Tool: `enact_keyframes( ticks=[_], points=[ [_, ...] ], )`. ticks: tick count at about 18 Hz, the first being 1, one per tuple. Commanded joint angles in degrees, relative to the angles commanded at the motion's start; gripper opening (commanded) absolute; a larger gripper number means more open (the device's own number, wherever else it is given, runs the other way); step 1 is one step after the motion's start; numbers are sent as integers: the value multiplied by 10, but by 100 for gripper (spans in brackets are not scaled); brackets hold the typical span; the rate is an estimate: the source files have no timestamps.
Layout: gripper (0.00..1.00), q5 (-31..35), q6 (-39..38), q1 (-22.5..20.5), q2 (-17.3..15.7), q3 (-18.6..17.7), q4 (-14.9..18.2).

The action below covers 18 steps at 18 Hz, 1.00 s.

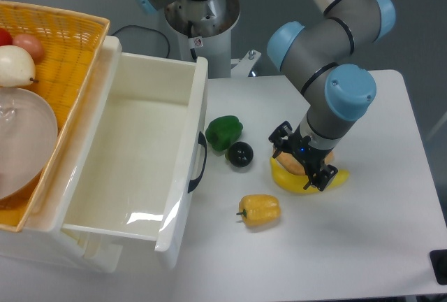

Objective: Pick up the yellow pepper
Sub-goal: 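Lift the gripper up from the banana, then move the open gripper over the yellow bell pepper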

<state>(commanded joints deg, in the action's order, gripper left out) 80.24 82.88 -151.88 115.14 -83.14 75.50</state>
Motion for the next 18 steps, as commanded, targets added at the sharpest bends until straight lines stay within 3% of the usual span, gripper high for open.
enact_keyframes(
  ticks=[10, 15, 18],
  points=[
    [100, -2, 6, 19, -7, -2, -2],
    [100, -4, -45, 22, -10, -31, -45],
    [100, -2, -59, 24, -10, -36, -52]
  ],
)
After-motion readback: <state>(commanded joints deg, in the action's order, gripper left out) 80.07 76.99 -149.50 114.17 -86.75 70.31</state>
